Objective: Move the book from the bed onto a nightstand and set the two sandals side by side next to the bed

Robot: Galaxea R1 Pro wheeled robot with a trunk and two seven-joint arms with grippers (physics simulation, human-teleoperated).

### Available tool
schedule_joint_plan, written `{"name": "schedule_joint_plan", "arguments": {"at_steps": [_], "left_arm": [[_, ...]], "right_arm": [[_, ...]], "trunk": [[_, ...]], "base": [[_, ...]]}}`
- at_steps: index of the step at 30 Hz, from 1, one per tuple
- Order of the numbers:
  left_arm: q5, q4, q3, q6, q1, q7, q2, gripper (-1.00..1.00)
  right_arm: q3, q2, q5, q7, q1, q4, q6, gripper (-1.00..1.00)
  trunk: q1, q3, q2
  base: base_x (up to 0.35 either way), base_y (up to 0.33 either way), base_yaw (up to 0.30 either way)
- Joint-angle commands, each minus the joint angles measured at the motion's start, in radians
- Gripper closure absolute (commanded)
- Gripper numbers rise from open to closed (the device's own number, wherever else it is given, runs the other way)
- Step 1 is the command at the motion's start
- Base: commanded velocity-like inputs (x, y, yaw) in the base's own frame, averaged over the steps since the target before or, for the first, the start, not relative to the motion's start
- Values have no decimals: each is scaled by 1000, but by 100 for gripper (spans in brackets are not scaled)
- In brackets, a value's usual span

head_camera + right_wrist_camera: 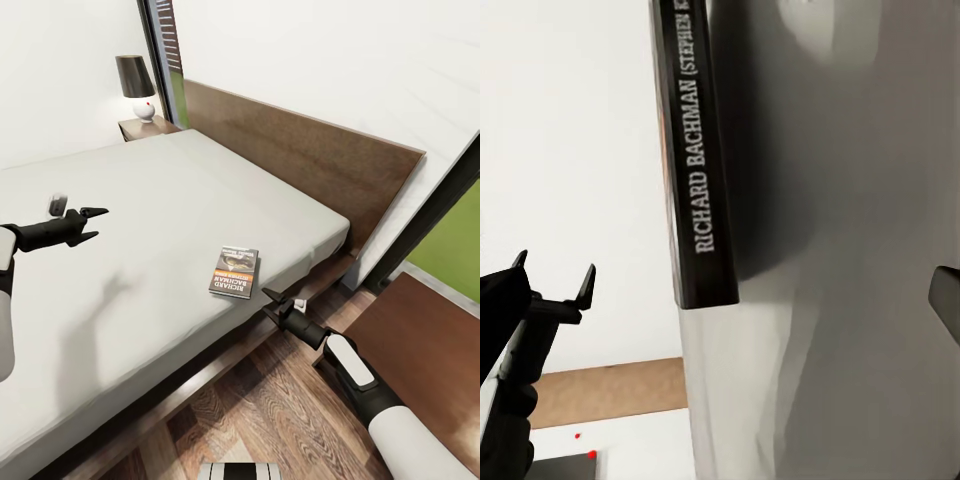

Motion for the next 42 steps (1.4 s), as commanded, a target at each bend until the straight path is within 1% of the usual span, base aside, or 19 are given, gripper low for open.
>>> {"name": "schedule_joint_plan", "arguments": {"at_steps": [1,8,15,21,32,42], "left_arm": [[-7,0,4,5,-1,-8,0,-100],[-7,1,4,5,-1,-8,8,-100],[-6,1,4,5,-1,-8,11,-100],[-6,3,3,4,-1,-8,12,-100],[-8,6,4,4,-1,-7,17,-100],[-8,12,3,3,-1,-6,25,-100]], "right_arm": [[2,-1,-5,1,-1,0,2,-100],[2,-1,-5,1,-1,1,0,-100],[3,1,-4,0,-1,6,-3,-100],[3,18,-4,-5,-1,9,-7,-100],[4,29,-4,-7,-1,26,-20,-100],[6,45,-2,-8,-1,28,-28,-100]], "trunk": [[0,-1,0],[0,-1,0],[0,-1,0],[0,-1,0],[0,-1,0],[0,-1,0]], "base": [[0,0,0],[0,0,0],[0,0,0],[0,0,0],[0,0,0],[0,0,0]]}}
